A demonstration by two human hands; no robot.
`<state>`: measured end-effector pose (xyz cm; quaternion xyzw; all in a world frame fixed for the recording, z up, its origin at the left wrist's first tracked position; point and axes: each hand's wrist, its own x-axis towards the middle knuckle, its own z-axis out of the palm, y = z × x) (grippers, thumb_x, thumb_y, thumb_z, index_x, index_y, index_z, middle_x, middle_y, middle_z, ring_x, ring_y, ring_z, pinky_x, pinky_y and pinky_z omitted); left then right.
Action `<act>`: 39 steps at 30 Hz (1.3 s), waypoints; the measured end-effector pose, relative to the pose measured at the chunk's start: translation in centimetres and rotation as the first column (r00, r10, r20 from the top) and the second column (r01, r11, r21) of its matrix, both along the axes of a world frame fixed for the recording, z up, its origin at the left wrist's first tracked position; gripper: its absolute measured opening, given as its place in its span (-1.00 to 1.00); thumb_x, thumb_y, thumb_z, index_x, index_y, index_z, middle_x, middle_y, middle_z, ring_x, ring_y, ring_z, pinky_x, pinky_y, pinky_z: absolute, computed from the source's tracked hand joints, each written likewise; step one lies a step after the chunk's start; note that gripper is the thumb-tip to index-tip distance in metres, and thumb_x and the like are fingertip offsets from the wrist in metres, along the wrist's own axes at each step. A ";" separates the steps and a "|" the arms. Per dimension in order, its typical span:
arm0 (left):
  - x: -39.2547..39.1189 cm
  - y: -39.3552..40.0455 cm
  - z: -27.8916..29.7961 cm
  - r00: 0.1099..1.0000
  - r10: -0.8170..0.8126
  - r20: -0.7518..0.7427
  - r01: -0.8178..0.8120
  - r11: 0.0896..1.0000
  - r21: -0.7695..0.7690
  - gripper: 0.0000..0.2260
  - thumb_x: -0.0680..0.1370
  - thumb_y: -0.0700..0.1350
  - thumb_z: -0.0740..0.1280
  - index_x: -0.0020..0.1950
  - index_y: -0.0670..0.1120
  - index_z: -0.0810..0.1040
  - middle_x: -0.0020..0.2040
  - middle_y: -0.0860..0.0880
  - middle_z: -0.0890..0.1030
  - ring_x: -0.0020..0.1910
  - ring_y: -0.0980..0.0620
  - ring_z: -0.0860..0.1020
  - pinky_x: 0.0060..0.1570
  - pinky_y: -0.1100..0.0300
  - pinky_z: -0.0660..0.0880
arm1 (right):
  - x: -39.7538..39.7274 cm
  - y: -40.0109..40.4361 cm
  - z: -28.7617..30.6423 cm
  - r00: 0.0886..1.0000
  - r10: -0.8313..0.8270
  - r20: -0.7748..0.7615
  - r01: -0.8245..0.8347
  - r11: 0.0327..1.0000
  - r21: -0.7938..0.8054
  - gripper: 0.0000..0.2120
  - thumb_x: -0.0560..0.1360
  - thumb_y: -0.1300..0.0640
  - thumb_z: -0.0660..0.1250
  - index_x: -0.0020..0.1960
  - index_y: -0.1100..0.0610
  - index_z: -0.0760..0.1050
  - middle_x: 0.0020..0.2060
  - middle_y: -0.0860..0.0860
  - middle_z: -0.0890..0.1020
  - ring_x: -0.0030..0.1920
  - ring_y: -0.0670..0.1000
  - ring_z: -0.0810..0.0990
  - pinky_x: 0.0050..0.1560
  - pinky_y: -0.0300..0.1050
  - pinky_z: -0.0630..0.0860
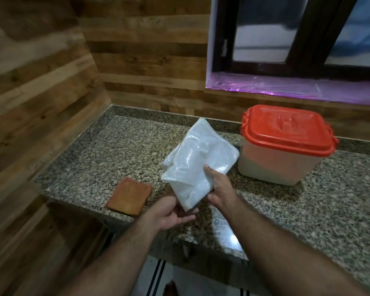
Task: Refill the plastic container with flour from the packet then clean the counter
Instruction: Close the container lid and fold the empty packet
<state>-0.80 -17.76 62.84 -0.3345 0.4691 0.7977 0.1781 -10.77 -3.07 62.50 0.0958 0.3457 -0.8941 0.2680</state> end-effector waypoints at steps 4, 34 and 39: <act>0.9 -3.6 0.4 0.980 0.184 -0.072 -0.181 0.983 0.041 -0.81 0.54 -0.30 0.26 -0.14 -0.22 0.68 -0.09 -0.23 0.71 -0.19 -0.14 0.72 -0.17 -0.02 0.70 | -1.0 0.5 0.2 1.000 -0.006 -0.012 0.008 0.990 0.144 -0.58 0.58 0.38 0.44 0.43 0.29 0.53 0.24 0.23 0.72 0.23 0.29 0.71 0.26 0.38 0.61; -0.7 -5.9 3.7 0.946 -0.229 -0.227 0.181 0.960 -0.215 -0.36 0.49 -0.59 0.33 0.47 -0.09 0.47 0.34 -0.23 0.68 0.33 -0.29 0.65 0.31 -0.33 0.57 | -0.6 4.3 -0.5 0.895 0.437 -0.087 -0.392 0.865 0.314 -0.41 0.52 0.63 0.21 0.43 0.18 0.51 0.29 0.23 0.69 0.29 0.28 0.68 0.19 0.23 0.67; 0.2 -3.9 6.7 0.959 -0.083 -0.270 0.021 0.974 -0.227 -0.59 0.53 -0.58 0.28 -0.14 -0.17 0.80 -0.08 -0.22 0.79 -0.20 -0.08 0.78 -0.26 0.02 0.73 | -0.6 3.7 0.0 0.924 0.379 -0.048 -0.356 0.901 0.249 -0.50 0.51 0.66 0.10 0.23 0.31 0.62 0.22 0.33 0.69 0.10 0.22 0.74 0.06 0.05 0.74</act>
